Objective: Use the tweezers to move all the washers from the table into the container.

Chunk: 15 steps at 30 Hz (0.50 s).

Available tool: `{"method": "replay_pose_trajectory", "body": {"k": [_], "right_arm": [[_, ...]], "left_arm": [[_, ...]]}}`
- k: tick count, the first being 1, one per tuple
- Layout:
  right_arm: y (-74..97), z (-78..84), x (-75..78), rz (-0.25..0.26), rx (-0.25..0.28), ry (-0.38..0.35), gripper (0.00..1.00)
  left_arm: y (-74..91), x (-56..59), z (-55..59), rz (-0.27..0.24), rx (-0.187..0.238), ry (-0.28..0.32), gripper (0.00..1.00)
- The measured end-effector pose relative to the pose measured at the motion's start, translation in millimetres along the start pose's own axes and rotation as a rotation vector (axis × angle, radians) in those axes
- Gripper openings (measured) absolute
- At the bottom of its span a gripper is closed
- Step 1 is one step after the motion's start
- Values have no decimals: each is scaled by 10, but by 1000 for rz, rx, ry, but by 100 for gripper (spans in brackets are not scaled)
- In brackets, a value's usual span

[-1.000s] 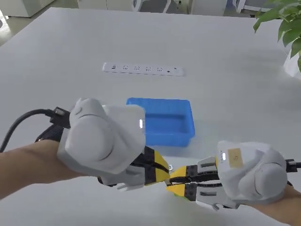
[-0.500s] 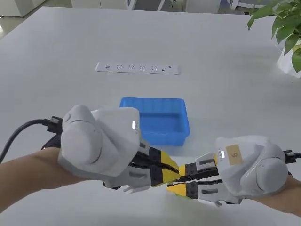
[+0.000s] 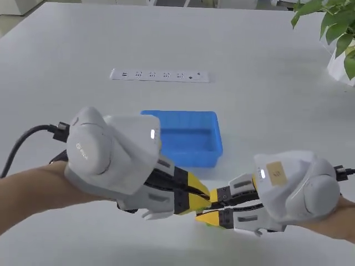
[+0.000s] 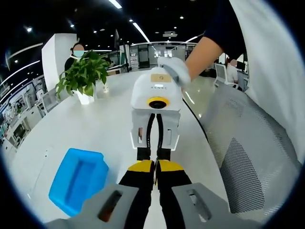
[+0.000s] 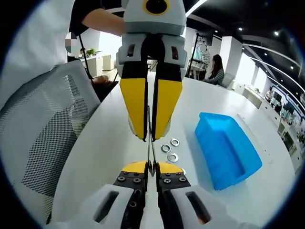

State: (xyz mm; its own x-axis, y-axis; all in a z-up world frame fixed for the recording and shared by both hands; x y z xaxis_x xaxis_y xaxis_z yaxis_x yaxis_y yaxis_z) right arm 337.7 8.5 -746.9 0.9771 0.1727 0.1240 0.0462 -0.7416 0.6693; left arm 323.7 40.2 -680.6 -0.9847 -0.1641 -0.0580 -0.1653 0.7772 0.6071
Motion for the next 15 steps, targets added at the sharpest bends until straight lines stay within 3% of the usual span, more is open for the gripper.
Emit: {"method": "replay_pose_trajectory", "body": {"k": [4, 6, 15], "right_arm": [[2, 4, 15, -1, 10, -14, 7], [2, 5, 19, -4, 16, -24, 7], [2, 6, 16, -5, 23, -24, 7]], "left_arm": [[-16, 9, 9, 4, 0, 11, 12], [-30, -4, 34, -15, -19, -13, 12], [-24, -49, 61, -27, -15, 12, 8]]}}
Point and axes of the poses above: the centre of the closed fingertips' face, and the gripper's own axes: y roughly backward along the fingers, x roughly to its right, z roughly out of its underside, the point moved 4 cm from there along y, roughly backward along the fingers, and after that the axes turned 6 degrees about -x, right-handed, at the moved point
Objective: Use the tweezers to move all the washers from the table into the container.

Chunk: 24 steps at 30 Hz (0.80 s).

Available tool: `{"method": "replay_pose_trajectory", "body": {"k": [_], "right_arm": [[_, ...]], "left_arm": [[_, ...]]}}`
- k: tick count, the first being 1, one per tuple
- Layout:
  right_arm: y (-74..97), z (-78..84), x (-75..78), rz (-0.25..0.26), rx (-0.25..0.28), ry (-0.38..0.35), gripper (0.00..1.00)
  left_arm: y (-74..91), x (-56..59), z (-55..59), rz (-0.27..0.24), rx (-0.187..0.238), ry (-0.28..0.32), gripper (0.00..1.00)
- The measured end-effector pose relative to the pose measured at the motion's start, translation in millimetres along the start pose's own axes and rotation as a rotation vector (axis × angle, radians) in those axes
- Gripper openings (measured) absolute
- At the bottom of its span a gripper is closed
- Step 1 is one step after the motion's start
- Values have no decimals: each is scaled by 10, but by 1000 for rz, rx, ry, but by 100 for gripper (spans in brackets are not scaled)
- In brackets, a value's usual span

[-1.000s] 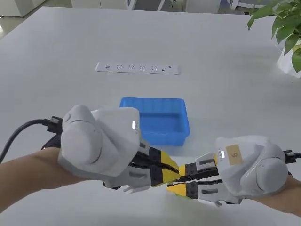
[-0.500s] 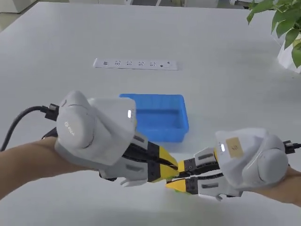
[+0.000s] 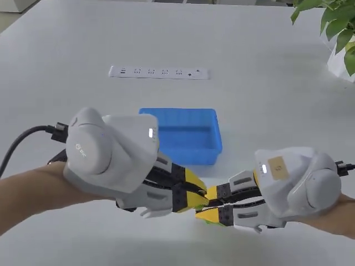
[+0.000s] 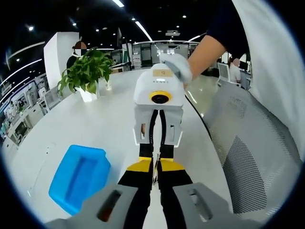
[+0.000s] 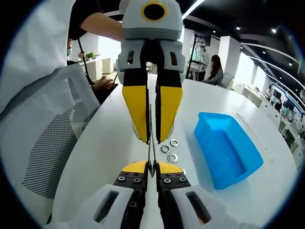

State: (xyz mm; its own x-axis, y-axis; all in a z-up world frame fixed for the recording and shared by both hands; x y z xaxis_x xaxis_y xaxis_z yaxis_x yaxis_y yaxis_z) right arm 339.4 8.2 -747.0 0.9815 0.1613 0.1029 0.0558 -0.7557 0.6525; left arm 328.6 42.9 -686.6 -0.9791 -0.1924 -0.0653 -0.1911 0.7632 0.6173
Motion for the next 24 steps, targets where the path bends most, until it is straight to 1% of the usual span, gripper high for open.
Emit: {"method": "replay_pose_trajectory", "body": {"k": [6, 8, 10, 12, 13, 14, 15, 16, 17, 18, 21, 22, 24], "right_arm": [[-2, -1, 10, -3, 5, -5, 7], [-3, -1, 10, -5, 8, -9, 7], [-2, -1, 14, -1, 9, -11, 7], [-5, -4, 8, -3, 10, -13, 7], [-7, -8, 7, -1, 8, -10, 7], [-12, -17, -3, -1, 2, -7, 7], [-20, -36, -18, -4, 3, -8, 7], [-29, -52, -32, -4, 2, -10, 7], [-38, -64, -32, 9, -6, 21, 7], [-53, -68, -33, 22, -31, 62, 8], [-101, -101, -82, 13, -33, 62, 9], [-101, -107, -65, 37, -40, 91, 10], [-113, -115, -61, 52, -47, 96, 11]], "left_arm": [[12, 0, 19, -10, 4, -9, 6], [18, 3, 22, -13, 11, 8, 6], [35, 3, 16, -32, 22, 0, 6], [39, 22, 24, -32, 21, 10, 6], [44, 23, 26, -45, 19, -8, 6], [47, 42, 26, -44, 18, -21, 5], [53, 42, 17, -56, 28, -43, 5], [57, 62, 16, -55, 35, -41, 5], [58, 71, 18, -56, 33, -41, 5], [60, 82, 28, -57, 26, -50, 5], [81, 98, 48, -52, 20, -48, 5], [104, 97, 62, -61, 17, -52, 5], [136, 82, 85, -67, 16, -37, 5]]}}
Point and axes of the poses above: the centre of the closed fingertips' face, and the gripper's own axes: y roughly backward along the fingers, x roughly to its right, z roughly out of its underside, the point moved 4 cm from there along y, roughly backward along the fingers, and after that the axes turned 6 degrees about -x, right-handed, at the moved point
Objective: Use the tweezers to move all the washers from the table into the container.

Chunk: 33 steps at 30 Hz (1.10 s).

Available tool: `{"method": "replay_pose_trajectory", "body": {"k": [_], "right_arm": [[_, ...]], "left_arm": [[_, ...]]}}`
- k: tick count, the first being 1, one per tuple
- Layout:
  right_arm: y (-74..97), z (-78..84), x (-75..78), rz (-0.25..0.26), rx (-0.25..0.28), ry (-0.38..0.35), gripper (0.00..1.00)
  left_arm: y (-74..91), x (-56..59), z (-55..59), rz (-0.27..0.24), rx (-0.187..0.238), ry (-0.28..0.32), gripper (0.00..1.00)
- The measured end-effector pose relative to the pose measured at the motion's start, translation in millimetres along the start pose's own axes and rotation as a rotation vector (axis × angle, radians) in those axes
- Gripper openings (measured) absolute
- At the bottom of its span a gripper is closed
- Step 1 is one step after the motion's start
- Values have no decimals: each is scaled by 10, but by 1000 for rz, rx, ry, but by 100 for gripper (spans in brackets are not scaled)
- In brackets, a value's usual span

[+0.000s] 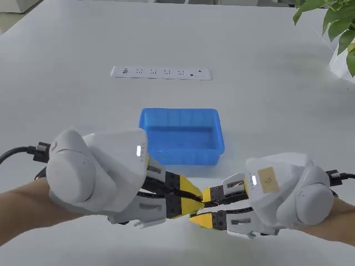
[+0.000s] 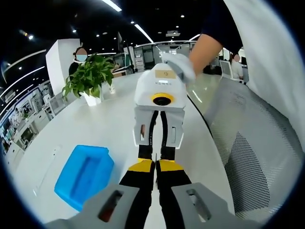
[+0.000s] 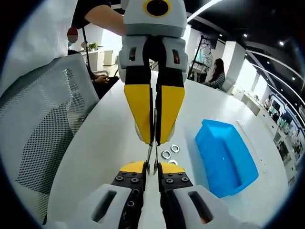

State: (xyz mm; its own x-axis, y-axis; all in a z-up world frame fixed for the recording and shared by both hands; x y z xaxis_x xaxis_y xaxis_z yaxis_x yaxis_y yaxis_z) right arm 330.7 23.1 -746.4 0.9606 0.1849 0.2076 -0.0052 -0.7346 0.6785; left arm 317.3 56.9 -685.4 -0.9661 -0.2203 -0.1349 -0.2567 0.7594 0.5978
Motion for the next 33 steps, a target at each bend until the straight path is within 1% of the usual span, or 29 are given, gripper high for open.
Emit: {"method": "replay_pose_trajectory", "body": {"k": [2, 3, 4, 5, 9, 10, 11, 12, 13, 14, 18, 20, 23, 26, 29, 31, 33], "right_arm": [[-5, -2, -1, -3, -2, -9, 12], [-9, 3, -5, 1, -8, -19, 13], [-12, 10, -4, 6, -12, -20, 16], [-7, 24, 5, 29, -18, -14, 18], [33, 35, 2, 49, -6, -39, 21], [55, 41, -3, 54, -6, -47, 23], [79, 48, -11, 57, -6, -60, 24], [97, 56, -14, 62, -3, -71, 24], [111, 64, -19, 67, 0, -83, 25], [133, 83, -28, 76, 2, -105, 26], [182, 170, -39, 102, -10, -136, 29], [201, 208, -38, 107, -10, -155, 32], [238, 266, -27, 116, -9, -198, 33], [249, 288, -9, 111, -7, -226, 35], [255, 291, 21, 111, -2, -242, 37], [248, 283, 33, 106, 8, -259, 40], [240, 284, 33, 104, 8, -267, 42]], "left_arm": [[37, -27, 17, -15, 3, 11, 5], [64, -36, 19, -14, 8, 27, 5], [79, -42, 16, -17, 10, 27, 5], [94, -57, 16, -28, 8, 25, 5], [130, -100, 30, -53, 12, 36, 5], [149, -122, 29, -65, 17, 38, 6], [164, -148, 8, -85, 37, 43, 6], [192, -173, -32, -98, 73, 69, 6], [210, -188, -37, -100, 86, 79, 6], [224, -205, -34, -103, 90, 85, 6], [217, -246, -25, -112, 82, 83, 6], [214, -262, -19, -107, 87, 87, 6], [179, -270, 17, -94, 74, 79, 6], [128, -252, 33, -78, 62, 69, 6], [109, -250, 40, -72, 58, 62, 6], [104, -254, 29, -77, 57, 60, 6], [99, -259, 18, -81, 62, 66, 6]]}}
Point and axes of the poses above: the centre of the closed fingertips' face, and the gripper's own axes: y roughly backward along the fingers, x roughly to its right, z roughly out of its underside, the point moved 4 cm from there along y, roughly backward along the fingers, and after that the axes turned 6 degrees about -x, right-handed, at the moved point
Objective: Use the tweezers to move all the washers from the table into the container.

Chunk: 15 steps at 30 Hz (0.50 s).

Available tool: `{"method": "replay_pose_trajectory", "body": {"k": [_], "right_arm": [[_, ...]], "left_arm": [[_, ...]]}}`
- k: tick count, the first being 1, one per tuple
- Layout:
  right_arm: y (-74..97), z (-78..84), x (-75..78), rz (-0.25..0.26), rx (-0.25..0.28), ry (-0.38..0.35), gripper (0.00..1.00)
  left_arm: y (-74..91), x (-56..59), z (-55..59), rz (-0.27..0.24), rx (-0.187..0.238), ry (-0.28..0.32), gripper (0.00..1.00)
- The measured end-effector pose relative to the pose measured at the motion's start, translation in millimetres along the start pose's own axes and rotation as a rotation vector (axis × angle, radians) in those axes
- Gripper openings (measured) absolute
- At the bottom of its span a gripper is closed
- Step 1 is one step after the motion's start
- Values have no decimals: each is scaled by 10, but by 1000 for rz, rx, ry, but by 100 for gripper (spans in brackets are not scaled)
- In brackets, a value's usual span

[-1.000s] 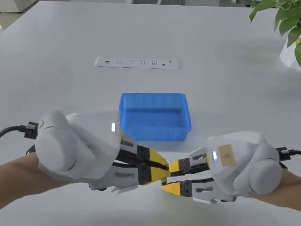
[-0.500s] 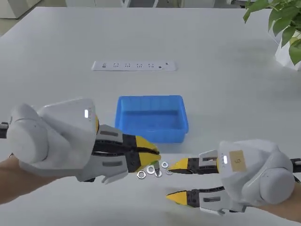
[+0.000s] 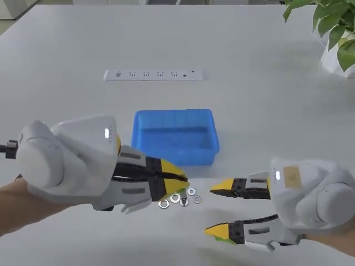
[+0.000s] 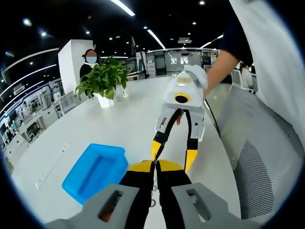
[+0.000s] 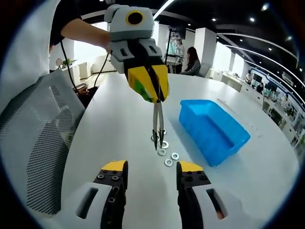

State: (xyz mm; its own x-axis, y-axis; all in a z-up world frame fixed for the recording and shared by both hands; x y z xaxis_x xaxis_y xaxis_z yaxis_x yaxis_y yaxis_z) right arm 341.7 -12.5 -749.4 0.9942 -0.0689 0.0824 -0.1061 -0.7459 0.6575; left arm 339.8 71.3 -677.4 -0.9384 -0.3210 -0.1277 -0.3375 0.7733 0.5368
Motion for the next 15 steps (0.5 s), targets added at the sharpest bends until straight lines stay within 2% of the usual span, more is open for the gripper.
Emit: {"method": "replay_pose_trajectory", "body": {"k": [5, 12, 15], "right_arm": [[-22, 7, -9, -6, -4, 1, 44], [-36, -2, -7, -33, 13, -41, 51], [-33, -30, 12, -38, 25, -45, 51]], "left_arm": [[-34, 1, -10, 11, -4, 4, 6], [-69, 7, 50, 21, -29, -12, 6], [-74, 10, 50, 21, -31, -14, 6]]}}
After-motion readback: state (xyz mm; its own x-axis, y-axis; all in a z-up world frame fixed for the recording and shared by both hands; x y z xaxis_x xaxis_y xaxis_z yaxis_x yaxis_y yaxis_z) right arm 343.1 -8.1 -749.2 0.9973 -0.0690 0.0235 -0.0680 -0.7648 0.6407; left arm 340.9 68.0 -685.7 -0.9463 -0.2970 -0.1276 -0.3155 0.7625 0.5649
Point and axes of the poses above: the centre of the closed fingertips' face, and the gripper's own axes: y roughly backward along the fingers, x roughly to its right, z roughly out of its underside, the point moved 4 cm from there along y, roughly backward along the fingers, and after that the axes turned 6 degrees about -x, right-handed, at the moved point
